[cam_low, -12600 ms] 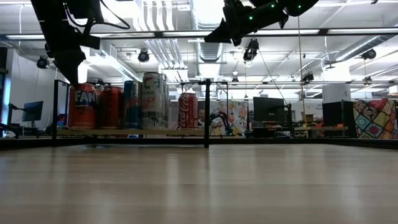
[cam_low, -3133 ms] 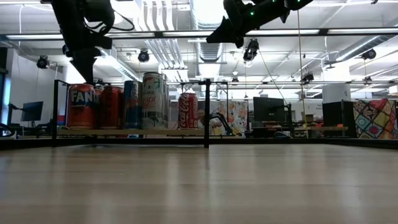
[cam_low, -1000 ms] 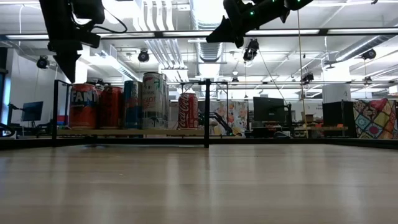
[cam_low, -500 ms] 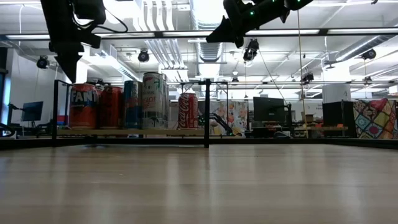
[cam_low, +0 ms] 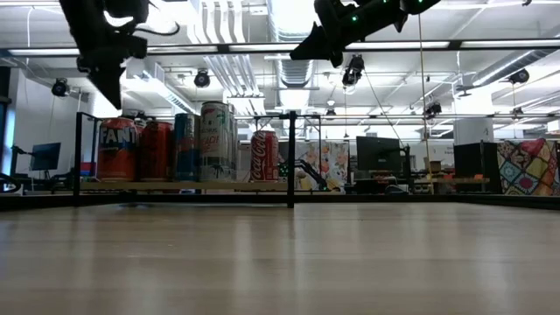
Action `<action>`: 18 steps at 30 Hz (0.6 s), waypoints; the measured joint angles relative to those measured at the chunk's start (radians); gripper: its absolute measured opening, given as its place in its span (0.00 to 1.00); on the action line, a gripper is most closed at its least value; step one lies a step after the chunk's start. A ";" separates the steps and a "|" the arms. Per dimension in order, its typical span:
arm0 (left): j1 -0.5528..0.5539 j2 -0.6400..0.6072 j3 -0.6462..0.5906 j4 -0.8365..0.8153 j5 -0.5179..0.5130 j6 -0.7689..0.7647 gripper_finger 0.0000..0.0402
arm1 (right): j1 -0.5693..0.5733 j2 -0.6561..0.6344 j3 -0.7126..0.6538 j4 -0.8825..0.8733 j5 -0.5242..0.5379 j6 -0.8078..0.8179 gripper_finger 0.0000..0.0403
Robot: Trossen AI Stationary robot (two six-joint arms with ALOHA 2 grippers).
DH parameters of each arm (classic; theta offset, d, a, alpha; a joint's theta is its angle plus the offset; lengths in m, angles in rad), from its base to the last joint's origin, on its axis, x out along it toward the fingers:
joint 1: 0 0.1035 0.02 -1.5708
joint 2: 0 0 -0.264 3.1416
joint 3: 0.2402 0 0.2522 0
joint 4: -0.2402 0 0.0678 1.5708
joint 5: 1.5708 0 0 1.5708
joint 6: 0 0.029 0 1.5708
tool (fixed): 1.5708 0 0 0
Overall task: Place canned beverage on shelf
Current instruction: Put the orange soda can on the shelf aligned with the other orange soda cans
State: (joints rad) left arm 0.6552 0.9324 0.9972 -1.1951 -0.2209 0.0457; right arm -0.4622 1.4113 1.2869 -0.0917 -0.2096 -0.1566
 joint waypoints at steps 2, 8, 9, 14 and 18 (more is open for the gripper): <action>0.000 0.000 0.004 0.044 0.003 -0.004 0.00 | 0.000 0.000 0.000 0.000 0.000 0.000 0.02; 0.001 0.026 0.006 0.096 -0.053 0.004 0.00 | 0.000 0.000 0.000 0.000 0.000 0.000 0.02; 0.002 0.034 0.006 0.095 -0.058 0.004 0.00 | 0.000 0.000 0.000 0.000 0.000 0.000 0.02; 0.000 0.060 0.005 0.089 -0.049 0.047 0.00 | 0.000 0.000 0.000 0.000 0.000 0.000 0.02; 0.000 0.057 0.005 0.037 0.047 0.124 0.00 | 0.000 0.000 0.000 0.000 0.000 0.000 0.02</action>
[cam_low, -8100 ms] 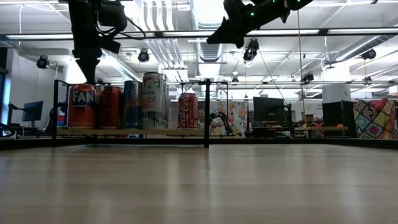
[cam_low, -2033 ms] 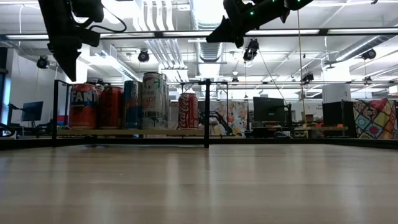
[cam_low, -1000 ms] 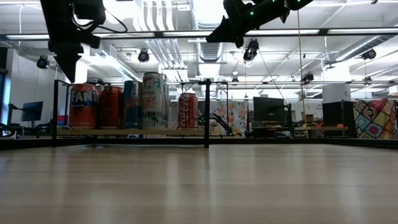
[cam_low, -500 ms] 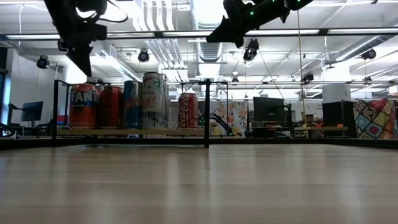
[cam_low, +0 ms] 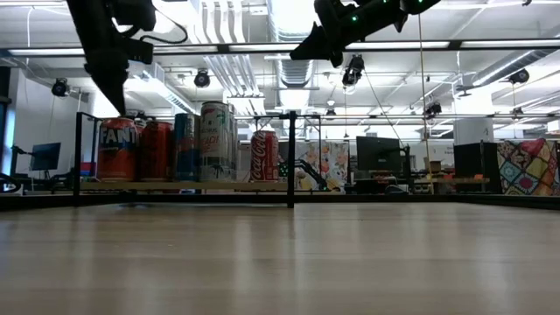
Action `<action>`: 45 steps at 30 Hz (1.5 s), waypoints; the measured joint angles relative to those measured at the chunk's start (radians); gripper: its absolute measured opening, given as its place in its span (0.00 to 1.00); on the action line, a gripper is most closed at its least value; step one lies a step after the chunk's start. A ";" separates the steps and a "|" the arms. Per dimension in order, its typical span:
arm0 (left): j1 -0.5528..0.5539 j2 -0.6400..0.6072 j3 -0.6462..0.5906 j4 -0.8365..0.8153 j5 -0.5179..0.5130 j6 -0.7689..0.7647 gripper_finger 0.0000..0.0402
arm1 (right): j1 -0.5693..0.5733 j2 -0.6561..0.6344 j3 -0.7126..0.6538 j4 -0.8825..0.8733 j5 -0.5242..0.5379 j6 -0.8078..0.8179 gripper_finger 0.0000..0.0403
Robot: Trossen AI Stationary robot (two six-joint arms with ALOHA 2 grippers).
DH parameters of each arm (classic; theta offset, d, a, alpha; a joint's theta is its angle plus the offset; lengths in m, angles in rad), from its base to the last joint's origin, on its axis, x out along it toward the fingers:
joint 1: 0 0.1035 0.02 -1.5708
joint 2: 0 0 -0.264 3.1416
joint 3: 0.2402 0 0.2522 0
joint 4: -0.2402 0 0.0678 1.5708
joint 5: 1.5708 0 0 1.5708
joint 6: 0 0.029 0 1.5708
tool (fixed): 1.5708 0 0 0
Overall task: Place canned beverage on shelf
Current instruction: Put the orange soda can on the shelf aligned with the other orange soda cans
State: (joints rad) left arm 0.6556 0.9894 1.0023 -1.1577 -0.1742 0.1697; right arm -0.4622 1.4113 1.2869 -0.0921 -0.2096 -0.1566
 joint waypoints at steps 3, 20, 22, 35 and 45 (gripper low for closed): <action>0.000 0.002 -0.002 -0.068 0.017 0.020 0.00 | 0.000 0.000 0.000 0.000 0.000 0.000 0.02; 0.001 0.006 -0.010 -0.085 -0.078 -0.003 0.00 | 0.000 0.000 0.000 0.000 0.000 0.000 0.02; 0.001 0.006 -0.010 -0.091 -0.080 -0.003 0.00 | 0.000 0.000 0.000 0.000 0.000 0.000 0.02; 0.000 0.003 -0.010 -0.103 -0.133 -0.003 0.00 | 0.000 0.000 0.000 0.000 0.000 0.000 0.02; 0.000 0.000 -0.005 -0.073 0.023 -0.003 0.00 | 0.000 0.000 0.000 0.000 0.000 0.000 0.02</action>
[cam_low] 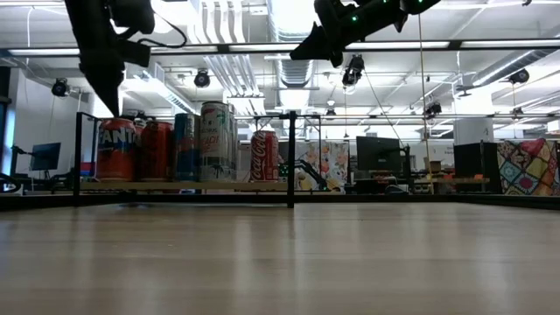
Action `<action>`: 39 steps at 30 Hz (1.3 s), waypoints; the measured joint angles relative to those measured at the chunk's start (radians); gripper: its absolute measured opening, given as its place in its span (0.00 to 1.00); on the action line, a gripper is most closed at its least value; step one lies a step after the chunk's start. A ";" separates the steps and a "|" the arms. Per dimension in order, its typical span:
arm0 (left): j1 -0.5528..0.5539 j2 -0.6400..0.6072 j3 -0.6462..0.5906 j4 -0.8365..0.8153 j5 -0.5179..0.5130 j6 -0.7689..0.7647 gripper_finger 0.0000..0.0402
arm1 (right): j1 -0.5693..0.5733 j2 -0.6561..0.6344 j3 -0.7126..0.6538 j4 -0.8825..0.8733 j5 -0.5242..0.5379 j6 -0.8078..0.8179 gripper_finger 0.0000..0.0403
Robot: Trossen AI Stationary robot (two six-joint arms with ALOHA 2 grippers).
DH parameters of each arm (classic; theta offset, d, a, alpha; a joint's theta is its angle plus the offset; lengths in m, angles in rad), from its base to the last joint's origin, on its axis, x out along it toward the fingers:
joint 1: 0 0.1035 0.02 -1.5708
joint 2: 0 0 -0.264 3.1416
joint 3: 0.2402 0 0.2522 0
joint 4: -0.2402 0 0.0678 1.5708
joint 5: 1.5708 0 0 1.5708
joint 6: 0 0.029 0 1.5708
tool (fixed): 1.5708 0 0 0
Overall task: Place canned beverage on shelf
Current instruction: Put the orange soda can on the shelf aligned with the other orange soda cans
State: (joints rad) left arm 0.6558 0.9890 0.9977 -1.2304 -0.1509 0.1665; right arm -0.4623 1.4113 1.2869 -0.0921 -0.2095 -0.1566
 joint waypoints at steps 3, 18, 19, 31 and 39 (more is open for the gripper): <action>0.001 0.000 0.000 0.054 0.000 -0.012 0.00 | 0.000 0.000 0.000 0.000 0.000 0.000 0.02; 0.001 0.006 0.000 0.107 -0.241 -0.036 0.00 | 0.000 0.000 0.000 0.000 0.000 0.000 0.02; 0.001 0.008 0.000 0.108 -0.227 -0.037 0.00 | 0.000 0.000 0.000 0.000 0.000 0.000 0.02; 0.001 0.055 0.000 0.113 -0.172 -0.019 0.00 | 0.000 0.000 0.000 0.000 0.000 0.000 0.02; 0.001 0.052 0.002 0.111 -0.145 0.009 0.00 | 0.000 0.000 0.000 0.000 0.000 0.000 0.02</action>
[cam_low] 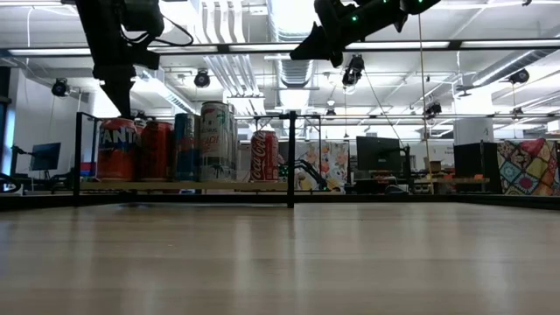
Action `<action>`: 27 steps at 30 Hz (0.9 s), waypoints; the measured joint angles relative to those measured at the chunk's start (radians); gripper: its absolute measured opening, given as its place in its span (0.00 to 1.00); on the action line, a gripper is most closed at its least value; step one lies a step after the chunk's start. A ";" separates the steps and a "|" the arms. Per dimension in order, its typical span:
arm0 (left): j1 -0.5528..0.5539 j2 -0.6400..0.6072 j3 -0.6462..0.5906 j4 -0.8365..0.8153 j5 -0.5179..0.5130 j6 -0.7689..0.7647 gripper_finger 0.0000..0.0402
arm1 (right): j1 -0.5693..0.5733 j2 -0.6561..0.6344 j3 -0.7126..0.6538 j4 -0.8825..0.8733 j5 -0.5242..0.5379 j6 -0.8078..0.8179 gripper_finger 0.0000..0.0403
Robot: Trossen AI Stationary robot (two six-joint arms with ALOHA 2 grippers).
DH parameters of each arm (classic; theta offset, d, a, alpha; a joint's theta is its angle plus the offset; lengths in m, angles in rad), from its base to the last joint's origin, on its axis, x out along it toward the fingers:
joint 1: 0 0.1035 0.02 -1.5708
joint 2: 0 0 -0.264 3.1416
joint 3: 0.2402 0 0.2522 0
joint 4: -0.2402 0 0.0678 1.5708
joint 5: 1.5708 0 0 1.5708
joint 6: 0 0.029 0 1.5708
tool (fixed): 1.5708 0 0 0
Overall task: Place canned beverage on shelf
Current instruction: Put the orange soda can on the shelf aligned with the other orange soda cans
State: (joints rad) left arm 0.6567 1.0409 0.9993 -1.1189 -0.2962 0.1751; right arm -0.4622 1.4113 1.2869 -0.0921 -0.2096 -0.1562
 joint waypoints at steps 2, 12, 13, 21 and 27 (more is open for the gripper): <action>0.000 -0.002 0.000 -0.005 0.000 0.005 0.00 | 0.000 0.000 0.000 0.000 0.000 0.000 0.02; 0.000 -0.002 0.002 -0.026 0.002 0.037 0.00 | 0.000 0.000 0.000 0.000 0.000 0.000 0.02; 0.000 -0.002 0.005 -0.031 0.002 0.037 0.00 | 0.000 0.000 0.000 0.000 0.000 0.000 0.02; 0.000 -0.014 0.069 -0.119 0.014 0.007 0.00 | 0.000 0.000 0.000 0.000 0.000 0.000 0.02; -0.001 -0.018 0.066 -0.148 0.184 -0.004 0.00 | 0.000 0.000 0.000 0.000 0.000 0.000 0.02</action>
State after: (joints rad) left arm 0.6556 1.0229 1.0649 -1.2671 -0.1127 0.1707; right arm -0.4625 1.4113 1.2869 -0.0921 -0.2096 -0.1566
